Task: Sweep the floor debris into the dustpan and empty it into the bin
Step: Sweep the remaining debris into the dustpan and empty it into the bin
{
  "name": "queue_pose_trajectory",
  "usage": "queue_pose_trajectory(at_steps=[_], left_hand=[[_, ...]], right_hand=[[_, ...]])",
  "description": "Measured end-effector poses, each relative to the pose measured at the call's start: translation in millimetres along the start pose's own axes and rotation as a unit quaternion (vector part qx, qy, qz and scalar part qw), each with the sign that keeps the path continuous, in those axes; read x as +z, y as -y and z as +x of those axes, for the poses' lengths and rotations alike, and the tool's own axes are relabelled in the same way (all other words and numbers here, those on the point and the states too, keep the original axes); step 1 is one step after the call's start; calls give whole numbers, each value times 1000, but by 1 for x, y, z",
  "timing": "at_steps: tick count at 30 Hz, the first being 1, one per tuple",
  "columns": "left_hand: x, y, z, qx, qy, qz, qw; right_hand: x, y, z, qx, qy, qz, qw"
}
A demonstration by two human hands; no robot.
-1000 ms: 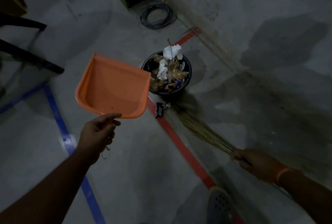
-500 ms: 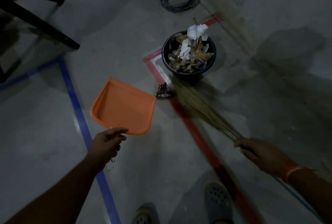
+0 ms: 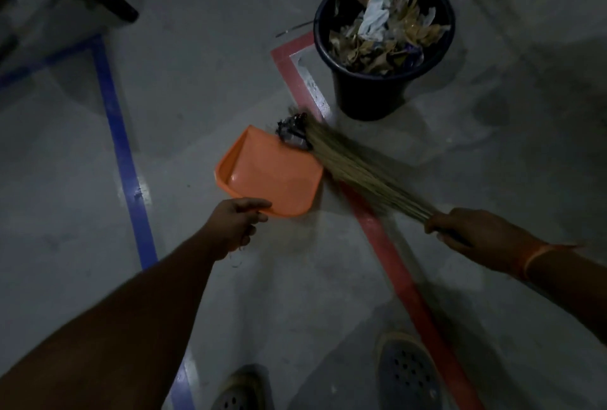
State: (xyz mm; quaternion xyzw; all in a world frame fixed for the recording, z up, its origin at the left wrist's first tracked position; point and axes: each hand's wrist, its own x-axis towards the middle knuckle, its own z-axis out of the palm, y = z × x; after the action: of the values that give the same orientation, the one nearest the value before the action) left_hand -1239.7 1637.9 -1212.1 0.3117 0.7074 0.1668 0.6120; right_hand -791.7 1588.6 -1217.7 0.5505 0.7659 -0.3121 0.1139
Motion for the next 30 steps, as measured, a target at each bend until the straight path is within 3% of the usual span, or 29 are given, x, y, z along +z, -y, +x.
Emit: queue_pose_trajectory(at_steps=[17, 23, 30], left_hand=[[-44, 9, -11, 40, 34, 4, 999], [-62, 3, -35, 93, 38, -1, 995], [-96, -64, -73, 150, 34, 0, 988]], right_hand=[[21, 23, -72, -12, -26, -33, 999], [-6, 56, -93, -18, -75, -16, 997], [-68, 90, -103, -38, -113, -10, 993]])
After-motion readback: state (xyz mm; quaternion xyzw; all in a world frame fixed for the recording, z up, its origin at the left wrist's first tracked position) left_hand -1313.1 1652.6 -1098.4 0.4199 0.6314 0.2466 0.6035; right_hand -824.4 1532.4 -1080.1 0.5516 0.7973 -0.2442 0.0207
